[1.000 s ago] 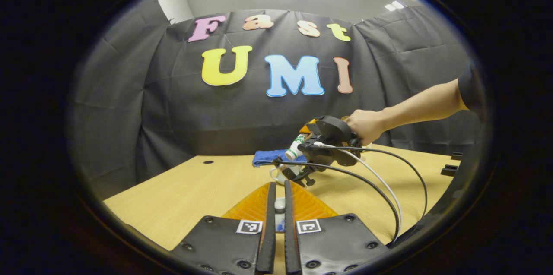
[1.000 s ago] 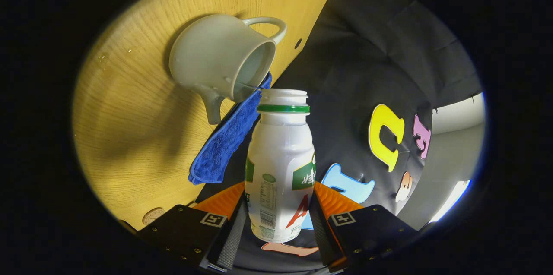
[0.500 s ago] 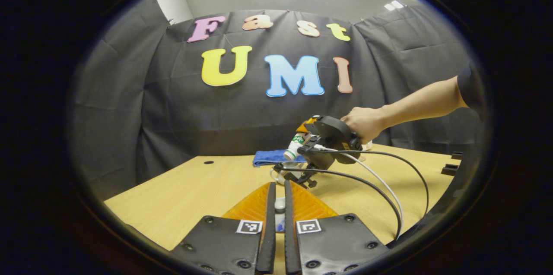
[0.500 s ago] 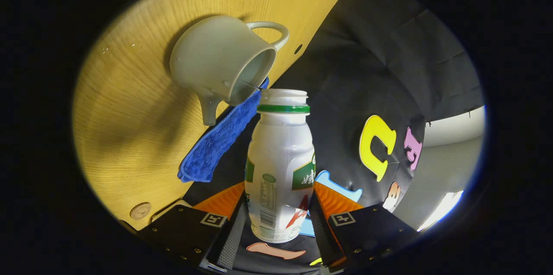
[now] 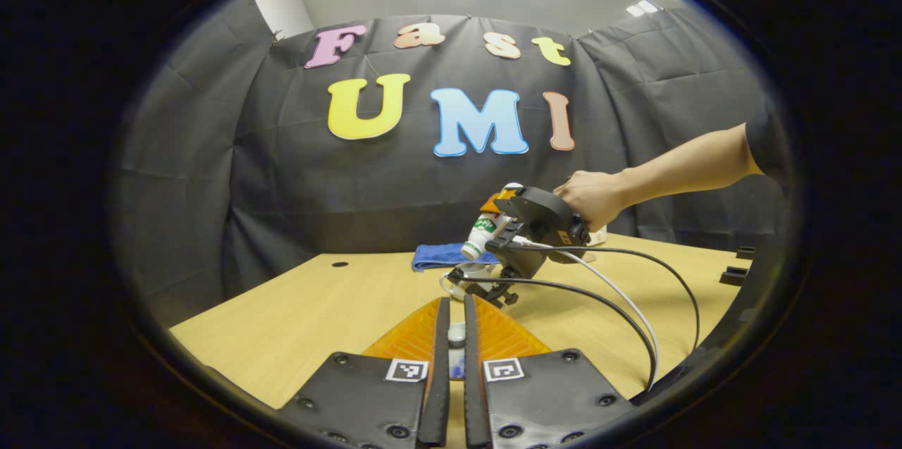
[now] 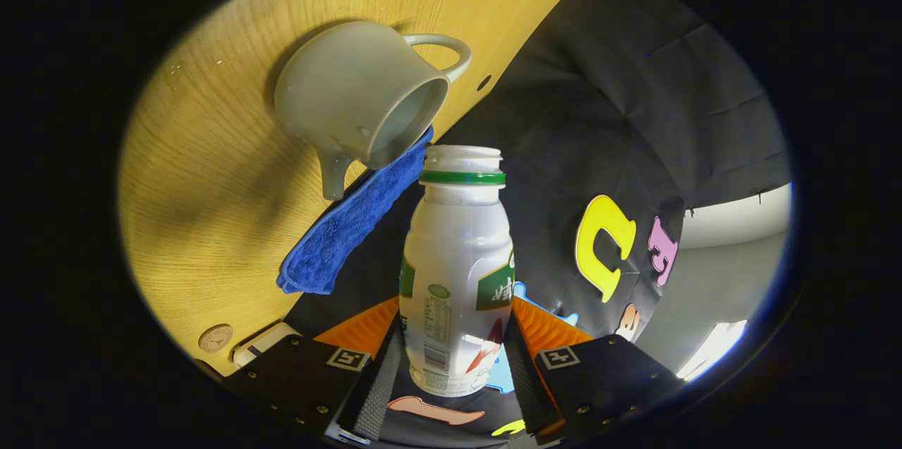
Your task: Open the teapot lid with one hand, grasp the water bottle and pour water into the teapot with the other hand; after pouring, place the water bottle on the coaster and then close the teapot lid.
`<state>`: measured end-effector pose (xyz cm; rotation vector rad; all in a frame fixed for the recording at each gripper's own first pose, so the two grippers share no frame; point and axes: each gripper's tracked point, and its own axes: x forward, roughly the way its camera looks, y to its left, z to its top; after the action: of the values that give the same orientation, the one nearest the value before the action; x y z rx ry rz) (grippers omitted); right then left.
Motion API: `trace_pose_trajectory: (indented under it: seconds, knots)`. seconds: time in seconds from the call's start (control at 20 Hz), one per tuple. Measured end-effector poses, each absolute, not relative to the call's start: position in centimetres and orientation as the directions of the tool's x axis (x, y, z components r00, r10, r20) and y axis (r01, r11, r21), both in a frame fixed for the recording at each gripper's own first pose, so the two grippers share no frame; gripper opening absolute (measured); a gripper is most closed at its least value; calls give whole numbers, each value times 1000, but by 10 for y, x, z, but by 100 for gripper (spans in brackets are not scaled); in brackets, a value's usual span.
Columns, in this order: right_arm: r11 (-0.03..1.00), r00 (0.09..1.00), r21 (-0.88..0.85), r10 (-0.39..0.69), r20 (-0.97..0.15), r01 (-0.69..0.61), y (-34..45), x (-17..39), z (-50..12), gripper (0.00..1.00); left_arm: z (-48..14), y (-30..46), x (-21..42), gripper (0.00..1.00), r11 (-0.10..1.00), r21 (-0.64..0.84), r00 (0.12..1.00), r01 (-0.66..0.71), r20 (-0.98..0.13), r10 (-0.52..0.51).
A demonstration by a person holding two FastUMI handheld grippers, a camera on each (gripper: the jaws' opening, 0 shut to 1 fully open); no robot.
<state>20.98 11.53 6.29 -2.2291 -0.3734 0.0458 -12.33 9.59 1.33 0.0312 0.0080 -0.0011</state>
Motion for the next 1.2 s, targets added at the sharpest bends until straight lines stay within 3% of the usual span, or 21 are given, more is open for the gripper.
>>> trace_pose_trajectory:
  seconds: [0.1, 0.3, 0.75, 0.85, 0.95, 1.2]
  knots:
    - [-596, 953, -761, 286, 98, 258, 116, 209, 63, 70, 12, 97, -124, 10, 1000, 28, 1000, 2, -7, -2]
    - [-598, 951, -757, 293, 101, 264, 117, 209, 64, 72, 15, 97, -124, 19, 1000, 28, 1000, 2, -2, -2]
    - [-560, 949, -787, 297, 102, 260, 115, 210, 56, 73, 11, 95, -123, 19, 1000, 29, 1000, 2, -10, -1]
    - [-553, 951, -795, 294, 94, 250, 112, 211, 52, 73, 13, 96, -123, 14, 1000, 25, 1000, -3, -7, 3]
    - [-538, 952, -807, 290, 95, 245, 109, 212, 52, 72, 13, 96, -123, 19, 999, 31, 1000, -7, -8, 7]
    - [-349, 967, -926, 248, 58, 145, 95, 217, 38, 72, 15, 91, -117, 19, 999, 35, 1000, -3, -6, 3]
